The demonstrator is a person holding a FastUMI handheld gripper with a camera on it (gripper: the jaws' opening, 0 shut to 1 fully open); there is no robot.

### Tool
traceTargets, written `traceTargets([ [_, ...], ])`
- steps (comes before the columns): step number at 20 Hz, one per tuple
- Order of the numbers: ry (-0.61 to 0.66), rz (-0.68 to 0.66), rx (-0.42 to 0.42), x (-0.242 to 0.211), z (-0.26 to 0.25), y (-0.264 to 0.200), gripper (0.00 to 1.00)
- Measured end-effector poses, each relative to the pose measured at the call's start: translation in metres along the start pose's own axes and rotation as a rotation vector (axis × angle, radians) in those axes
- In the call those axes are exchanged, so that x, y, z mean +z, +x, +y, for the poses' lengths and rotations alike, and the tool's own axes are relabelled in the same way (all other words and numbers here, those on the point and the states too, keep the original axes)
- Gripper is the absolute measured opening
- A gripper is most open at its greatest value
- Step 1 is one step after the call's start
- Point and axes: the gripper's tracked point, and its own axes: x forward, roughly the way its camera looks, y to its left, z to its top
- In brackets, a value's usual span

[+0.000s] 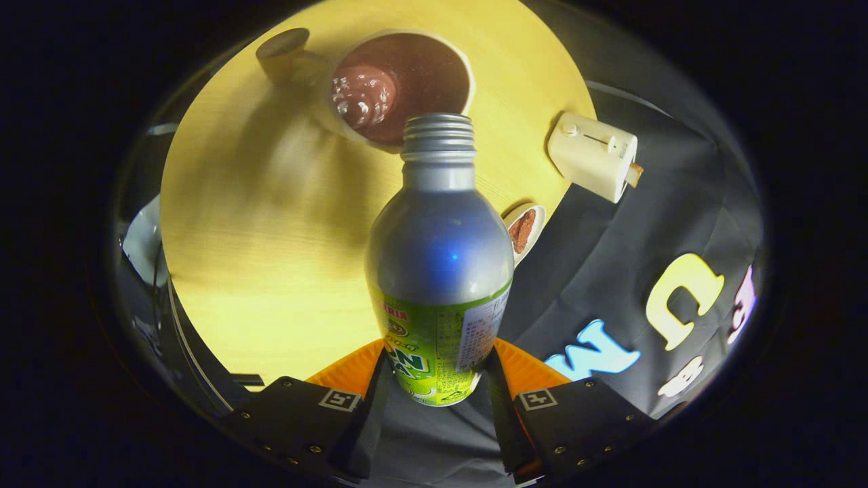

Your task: Take the bottle from table, then pour the juice into the cup, finally place the bottle on the coaster

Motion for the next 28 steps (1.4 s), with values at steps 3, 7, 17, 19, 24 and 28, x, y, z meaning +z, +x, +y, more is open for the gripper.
traceTargets([
  [3, 0.085, -0.061, 0.04, 0.003, 0.014, 0.008, 0.7],
  [7, 0.18, -0.185, 0.051, 0.016, 0.022, 0.01, 0.7],
  [17, 0.562, -0.383, 0.187, 0.024, 0.059, 0.016, 0.7],
  [19, 0.67, -0.426, 0.228, 0.029, 0.062, 0.015, 0.7],
  [24, 0.801, -0.491, 0.226, 0.024, 0.059, 0.023, 0.72],
  [28, 0.952, -0.563, 0.246, 0.019, 0.053, 0.023, 0.72],
])
